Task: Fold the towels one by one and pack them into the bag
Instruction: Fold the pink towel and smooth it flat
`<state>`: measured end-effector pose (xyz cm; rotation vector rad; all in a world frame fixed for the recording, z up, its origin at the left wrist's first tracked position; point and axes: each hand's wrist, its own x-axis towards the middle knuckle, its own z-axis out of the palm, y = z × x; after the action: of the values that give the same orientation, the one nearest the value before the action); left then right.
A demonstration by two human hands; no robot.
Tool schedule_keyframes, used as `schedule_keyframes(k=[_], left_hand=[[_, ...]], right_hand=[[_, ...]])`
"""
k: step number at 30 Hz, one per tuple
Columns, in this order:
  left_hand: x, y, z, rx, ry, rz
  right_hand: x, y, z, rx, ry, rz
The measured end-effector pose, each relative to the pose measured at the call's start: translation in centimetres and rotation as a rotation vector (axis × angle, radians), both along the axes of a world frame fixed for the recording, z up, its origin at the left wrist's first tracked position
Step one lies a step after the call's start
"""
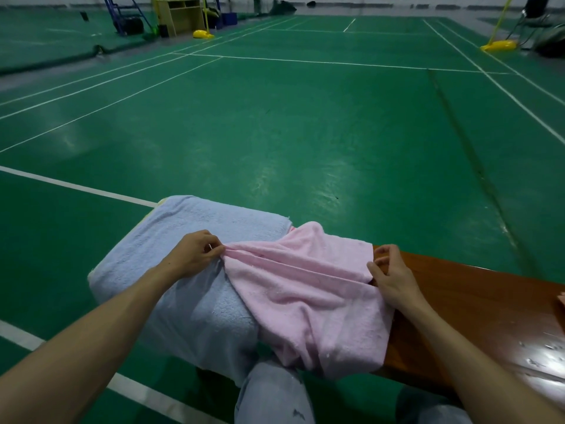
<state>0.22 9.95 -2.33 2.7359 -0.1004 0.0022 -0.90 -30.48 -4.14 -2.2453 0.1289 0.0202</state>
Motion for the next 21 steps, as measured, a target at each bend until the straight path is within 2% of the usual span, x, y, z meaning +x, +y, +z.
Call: schedule_keyframes(k=[3,7,12,16,21], left_hand=[[0.1,-0.2,0.0,0.008,-0.014,0.03],[0.1,-0.4,-0.1,-0.014,-0.033,0.069],[-0.1,-0.7,-0.2,-0.039,-0.005,0.055],[-0.3,-0.7,-0.3,-0.079,-0.009,0.037],[-0.5,-0.8,-0.4,-0.117,-0.006,-0.096]], right_hand=[[-0.9,-0.4,0.0,-0.021,-0.043,0.077],[-2.1,0.0,-0.5,-0.156,-0.078,0.239],[-2.4,0.7,-0.8,-0.289,-0.068,0.344],[-2.0,0.9,-0.9,-0.332,-0.028,0.373],[-1.7,0.8,-1.0,-0.362,-0.077,0.309]])
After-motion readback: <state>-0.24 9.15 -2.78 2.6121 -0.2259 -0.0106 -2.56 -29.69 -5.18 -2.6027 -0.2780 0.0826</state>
